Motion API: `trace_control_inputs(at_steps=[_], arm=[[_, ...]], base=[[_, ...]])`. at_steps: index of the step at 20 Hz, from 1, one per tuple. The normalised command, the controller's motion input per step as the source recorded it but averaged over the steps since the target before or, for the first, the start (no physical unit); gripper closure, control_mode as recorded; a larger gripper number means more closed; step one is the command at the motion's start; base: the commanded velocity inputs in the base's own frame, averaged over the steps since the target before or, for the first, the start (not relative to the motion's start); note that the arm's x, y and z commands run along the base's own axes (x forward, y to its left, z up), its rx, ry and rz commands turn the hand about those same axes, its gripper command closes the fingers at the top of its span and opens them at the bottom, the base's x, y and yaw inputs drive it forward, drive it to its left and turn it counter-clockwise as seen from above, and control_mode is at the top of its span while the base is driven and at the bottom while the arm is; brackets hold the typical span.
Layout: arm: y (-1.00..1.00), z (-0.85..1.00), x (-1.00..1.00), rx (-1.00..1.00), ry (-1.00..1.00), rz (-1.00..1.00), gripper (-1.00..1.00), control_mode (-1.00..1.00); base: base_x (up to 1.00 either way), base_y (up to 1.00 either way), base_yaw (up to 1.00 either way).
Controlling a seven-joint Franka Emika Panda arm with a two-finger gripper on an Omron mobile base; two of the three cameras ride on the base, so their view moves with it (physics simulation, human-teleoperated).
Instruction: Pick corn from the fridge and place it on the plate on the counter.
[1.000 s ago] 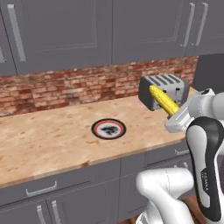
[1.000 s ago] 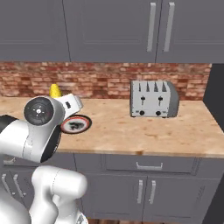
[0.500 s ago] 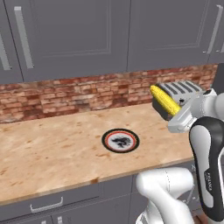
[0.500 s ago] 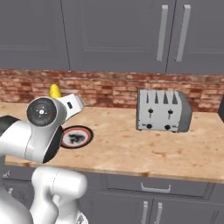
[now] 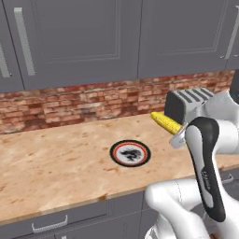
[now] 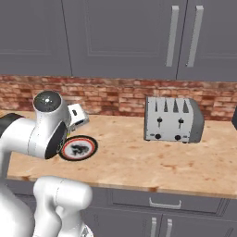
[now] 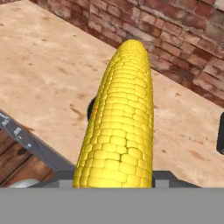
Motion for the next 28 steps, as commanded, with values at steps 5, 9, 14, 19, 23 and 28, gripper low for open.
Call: trace_control_inputs(at_steps=[5, 9, 14, 19, 23, 28], arm=[[0.04, -0.54, 0.07, -0.11, 0.44, 0.00, 1.00, -1.00], [0.06, -0.17, 0.18, 0.00, 0.02, 0.00, 1.00, -1.00], [0.42, -0.31, 0.65, 0.00, 0.00, -0.05, 1.00, -1.00], [0.32, -0.34, 0.65, 0.00, 0.00, -0.05, 1.00, -1.00], [0.10, -0.60, 0.59, -0.01, 0.01, -0.01, 1.00, -1.00], [0.00, -0.67, 0.47, -0.01, 0.00, 0.00, 1.00, -1.00]], base=[[0.00, 0.00, 0.00], [0.00, 0.00, 0.00], [0.00, 0.00, 0.00], [0.00, 0.00, 0.00], [0.00, 0.00, 0.00], [0.00, 0.00, 0.00]])
